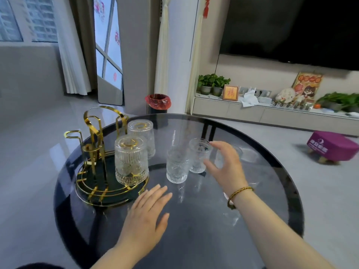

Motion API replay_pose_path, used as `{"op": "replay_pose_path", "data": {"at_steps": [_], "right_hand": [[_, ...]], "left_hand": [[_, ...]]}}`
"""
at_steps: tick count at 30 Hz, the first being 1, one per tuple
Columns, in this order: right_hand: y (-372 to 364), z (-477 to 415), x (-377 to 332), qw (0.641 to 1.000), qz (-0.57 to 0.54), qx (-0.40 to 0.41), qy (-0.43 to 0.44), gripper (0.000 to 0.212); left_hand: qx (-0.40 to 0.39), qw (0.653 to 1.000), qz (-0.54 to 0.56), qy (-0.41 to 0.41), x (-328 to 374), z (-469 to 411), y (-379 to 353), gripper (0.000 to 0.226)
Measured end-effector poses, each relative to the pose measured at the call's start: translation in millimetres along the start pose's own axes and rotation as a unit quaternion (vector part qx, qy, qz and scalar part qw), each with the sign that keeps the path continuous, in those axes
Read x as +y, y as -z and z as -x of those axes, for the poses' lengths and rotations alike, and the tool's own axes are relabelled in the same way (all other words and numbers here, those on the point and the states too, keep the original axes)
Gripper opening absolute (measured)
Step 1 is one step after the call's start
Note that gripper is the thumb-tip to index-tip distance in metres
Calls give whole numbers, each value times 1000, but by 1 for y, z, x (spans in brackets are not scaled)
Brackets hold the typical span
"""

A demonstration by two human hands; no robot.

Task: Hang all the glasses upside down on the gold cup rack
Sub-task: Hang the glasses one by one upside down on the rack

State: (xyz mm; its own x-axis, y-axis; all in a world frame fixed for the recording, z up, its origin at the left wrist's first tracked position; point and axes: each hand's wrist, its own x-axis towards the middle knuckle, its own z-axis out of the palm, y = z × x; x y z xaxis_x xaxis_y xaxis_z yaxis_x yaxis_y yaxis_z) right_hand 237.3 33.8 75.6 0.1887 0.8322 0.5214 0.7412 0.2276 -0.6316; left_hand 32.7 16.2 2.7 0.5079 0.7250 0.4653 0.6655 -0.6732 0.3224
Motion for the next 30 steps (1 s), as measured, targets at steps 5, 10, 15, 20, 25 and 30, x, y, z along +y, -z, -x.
{"op": "replay_pose_path", "data": {"at_steps": [5,10,15,20,25,30], "right_hand": [[9,54,44,985,0,151,-82,57],[7,70,69,970,-6,196,-146,83],[-4,75,83,961,-52,156,-223,101],[-9,69,93,926,-56,105,-358,110],[-15,60,99,908,18,106,-405,106],[-19,61,105,910,55,118,-394,88]], "left_hand": [[-87,994,-5,71,-2,1,-41,55],[-153,984,-29,87,-6,-5,-50,48],[-158,982,-50,85,-8,-4,-52,46],[-155,984,-42,82,-9,-5,-53,46],[-153,984,-37,84,-10,-5,-53,46],[-155,983,-47,87,-10,-4,-52,46]]}}
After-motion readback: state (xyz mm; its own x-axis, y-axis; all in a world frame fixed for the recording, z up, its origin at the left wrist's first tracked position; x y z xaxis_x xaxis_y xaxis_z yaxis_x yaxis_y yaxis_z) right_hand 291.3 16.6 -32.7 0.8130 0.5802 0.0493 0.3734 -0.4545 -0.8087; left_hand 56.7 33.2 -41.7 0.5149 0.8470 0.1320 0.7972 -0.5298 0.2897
